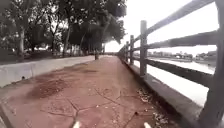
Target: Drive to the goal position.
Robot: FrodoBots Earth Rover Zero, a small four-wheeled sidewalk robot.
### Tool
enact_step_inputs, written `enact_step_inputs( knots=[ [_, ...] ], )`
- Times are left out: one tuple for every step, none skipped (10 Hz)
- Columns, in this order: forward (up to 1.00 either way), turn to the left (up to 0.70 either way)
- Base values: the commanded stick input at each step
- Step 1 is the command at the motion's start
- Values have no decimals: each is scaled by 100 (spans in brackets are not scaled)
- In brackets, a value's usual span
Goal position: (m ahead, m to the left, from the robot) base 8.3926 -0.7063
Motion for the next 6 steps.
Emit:
enact_step_inputs(
  knots=[
    [50,0],
    [50,0],
    [50,0],
    [50,0],
    [50,0],
    [50,0]
  ],
)
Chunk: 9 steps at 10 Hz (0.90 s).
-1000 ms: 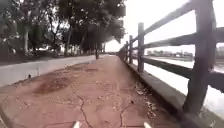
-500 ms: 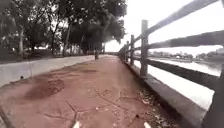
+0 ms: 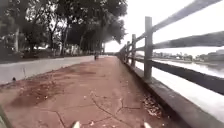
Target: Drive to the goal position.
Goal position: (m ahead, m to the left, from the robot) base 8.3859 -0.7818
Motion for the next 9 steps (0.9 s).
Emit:
enact_step_inputs(
  knots=[
    [50,0],
    [50,0],
    [50,0],
    [50,0],
    [50,0],
    [50,0],
    [50,0],
    [50,0],
    [50,0]
  ],
)
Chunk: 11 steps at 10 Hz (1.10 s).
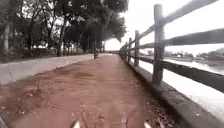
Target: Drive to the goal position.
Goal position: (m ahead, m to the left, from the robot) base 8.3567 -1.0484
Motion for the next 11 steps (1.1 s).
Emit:
enact_step_inputs(
  knots=[
    [50,0],
    [50,0],
    [50,0],
    [50,0],
    [50,0],
    [50,0],
    [50,0],
    [50,0],
    [50,0],
    [50,0],
    [50,0]
  ],
)
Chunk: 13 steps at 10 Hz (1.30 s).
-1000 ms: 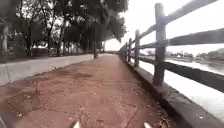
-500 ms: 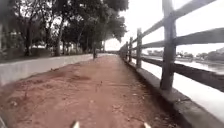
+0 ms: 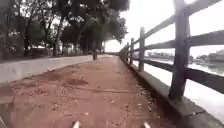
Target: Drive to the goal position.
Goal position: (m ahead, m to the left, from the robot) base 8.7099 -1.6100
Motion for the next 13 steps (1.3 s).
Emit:
enact_step_inputs(
  knots=[
    [50,0],
    [50,0],
    [50,0],
    [50,0],
    [50,0],
    [50,0],
    [50,0],
    [50,19],
    [50,44],
    [50,50],
    [50,50],
    [50,50],
    [50,50]
  ],
)
